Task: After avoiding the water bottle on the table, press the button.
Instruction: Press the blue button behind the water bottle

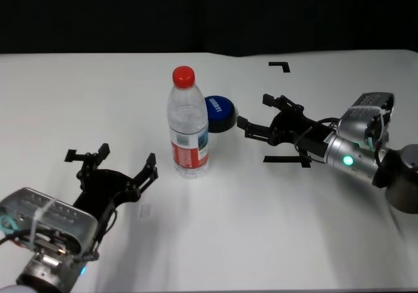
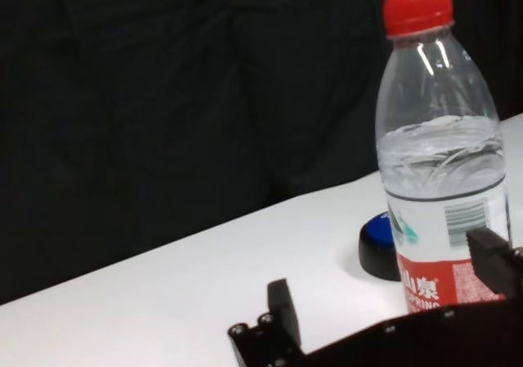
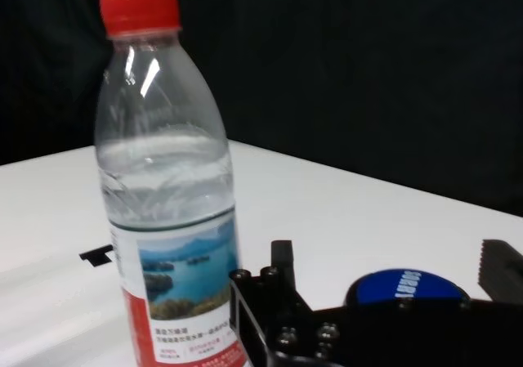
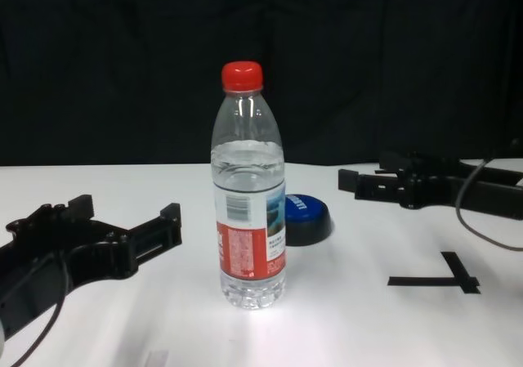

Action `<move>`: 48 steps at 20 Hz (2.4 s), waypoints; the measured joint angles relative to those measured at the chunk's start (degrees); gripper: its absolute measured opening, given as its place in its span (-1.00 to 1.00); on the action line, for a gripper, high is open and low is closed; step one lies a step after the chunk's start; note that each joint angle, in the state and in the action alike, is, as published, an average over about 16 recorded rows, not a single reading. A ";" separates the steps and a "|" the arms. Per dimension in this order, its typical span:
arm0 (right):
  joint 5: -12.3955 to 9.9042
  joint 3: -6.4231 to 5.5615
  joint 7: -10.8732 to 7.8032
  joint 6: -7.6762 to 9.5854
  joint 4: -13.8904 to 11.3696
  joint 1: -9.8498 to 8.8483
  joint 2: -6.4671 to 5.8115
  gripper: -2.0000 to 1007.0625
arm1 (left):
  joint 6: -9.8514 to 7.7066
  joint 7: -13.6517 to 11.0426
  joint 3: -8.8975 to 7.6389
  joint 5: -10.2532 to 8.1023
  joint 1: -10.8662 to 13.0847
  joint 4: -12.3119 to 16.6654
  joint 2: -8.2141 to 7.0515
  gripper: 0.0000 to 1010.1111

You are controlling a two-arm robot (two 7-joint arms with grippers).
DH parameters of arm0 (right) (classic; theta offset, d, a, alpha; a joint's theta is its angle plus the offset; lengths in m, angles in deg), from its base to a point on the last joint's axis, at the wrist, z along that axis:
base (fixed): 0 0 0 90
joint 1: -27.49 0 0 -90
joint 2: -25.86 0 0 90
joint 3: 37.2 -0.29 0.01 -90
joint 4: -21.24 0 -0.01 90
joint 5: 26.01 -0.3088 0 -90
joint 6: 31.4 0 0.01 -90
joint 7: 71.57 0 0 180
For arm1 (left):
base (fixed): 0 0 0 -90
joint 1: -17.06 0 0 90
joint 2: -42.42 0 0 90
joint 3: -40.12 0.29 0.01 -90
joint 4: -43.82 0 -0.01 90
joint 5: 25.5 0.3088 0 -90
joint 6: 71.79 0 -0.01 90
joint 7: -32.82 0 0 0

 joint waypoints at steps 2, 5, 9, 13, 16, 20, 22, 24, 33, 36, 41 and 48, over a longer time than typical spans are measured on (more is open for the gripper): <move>0.17 0.31 -0.42 -0.12 1.07 0.92 0.40 0.99 | 0.00 0.00 0.00 0.00 0.00 0.00 0.00 0.99; 0.36 0.70 -0.88 -0.30 2.52 1.92 0.89 0.99 | 0.00 0.00 0.00 0.00 0.00 0.00 0.00 0.99; 0.61 1.07 -1.18 -0.49 4.00 2.61 1.33 0.99 | 0.00 0.00 0.00 0.00 0.00 0.00 0.00 0.99; 0.97 1.35 -1.18 -0.54 5.26 2.93 1.64 0.99 | 0.00 0.00 0.00 0.00 0.00 0.00 0.00 0.99; 1.30 1.46 -0.97 -0.49 6.16 3.12 1.91 0.99 | 0.00 0.00 0.00 0.00 0.00 0.00 0.00 0.99; 1.80 1.55 -0.72 -0.44 7.40 3.63 2.43 0.99 | 0.00 0.00 0.00 0.00 0.00 0.00 0.00 0.99; 2.06 1.58 -0.68 -0.46 8.07 4.05 2.77 0.99 | 0.00 0.00 0.00 0.00 0.00 0.00 0.00 0.99; 2.29 1.57 -0.67 -0.49 8.72 4.55 3.11 0.99 | 0.00 0.00 0.00 0.00 0.00 0.00 0.00 0.99; 3.15 1.27 -1.13 -1.29 11.72 7.69 4.82 0.99 | 0.00 0.00 0.00 0.00 0.00 0.00 0.00 0.99; 3.41 1.23 -1.44 -1.52 12.45 8.64 5.20 0.99 | 0.00 0.00 0.00 0.00 0.00 0.00 0.00 0.99; 3.89 1.36 -1.90 -1.40 13.15 9.85 5.48 0.99 | 0.00 0.00 0.00 0.00 0.00 0.00 0.00 0.99; 4.71 2.11 -2.46 -0.47 13.94 10.92 5.57 0.99 | 0.00 0.00 0.00 0.00 0.00 0.00 0.00 0.99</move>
